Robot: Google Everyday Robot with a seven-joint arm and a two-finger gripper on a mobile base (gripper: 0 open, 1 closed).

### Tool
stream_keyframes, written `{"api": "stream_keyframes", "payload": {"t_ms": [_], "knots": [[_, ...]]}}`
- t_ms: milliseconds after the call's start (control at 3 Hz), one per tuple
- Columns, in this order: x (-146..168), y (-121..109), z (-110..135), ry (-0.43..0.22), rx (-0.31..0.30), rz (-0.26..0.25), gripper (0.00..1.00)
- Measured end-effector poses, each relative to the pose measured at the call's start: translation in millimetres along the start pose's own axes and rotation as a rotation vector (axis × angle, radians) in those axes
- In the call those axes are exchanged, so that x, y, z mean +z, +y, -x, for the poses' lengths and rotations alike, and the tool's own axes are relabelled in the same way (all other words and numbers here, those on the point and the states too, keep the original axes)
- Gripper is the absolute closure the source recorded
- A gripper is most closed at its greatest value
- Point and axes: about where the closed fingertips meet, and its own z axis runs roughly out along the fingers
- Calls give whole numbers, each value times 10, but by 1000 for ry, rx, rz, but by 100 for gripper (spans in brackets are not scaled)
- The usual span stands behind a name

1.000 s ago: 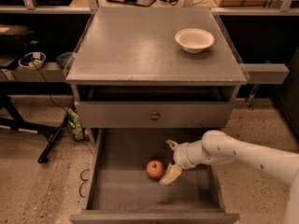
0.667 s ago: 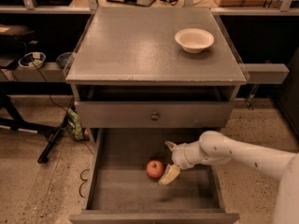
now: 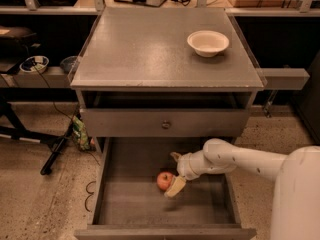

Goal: Pick apple from middle drawer and place on counter

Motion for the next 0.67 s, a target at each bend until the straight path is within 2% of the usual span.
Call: {"api": "stream_keyframes", "payload": {"t_ms": [333, 667], "knots": [[109, -52, -15, 26, 3, -32, 0], [191, -128, -69, 53, 26, -85, 0]]}}
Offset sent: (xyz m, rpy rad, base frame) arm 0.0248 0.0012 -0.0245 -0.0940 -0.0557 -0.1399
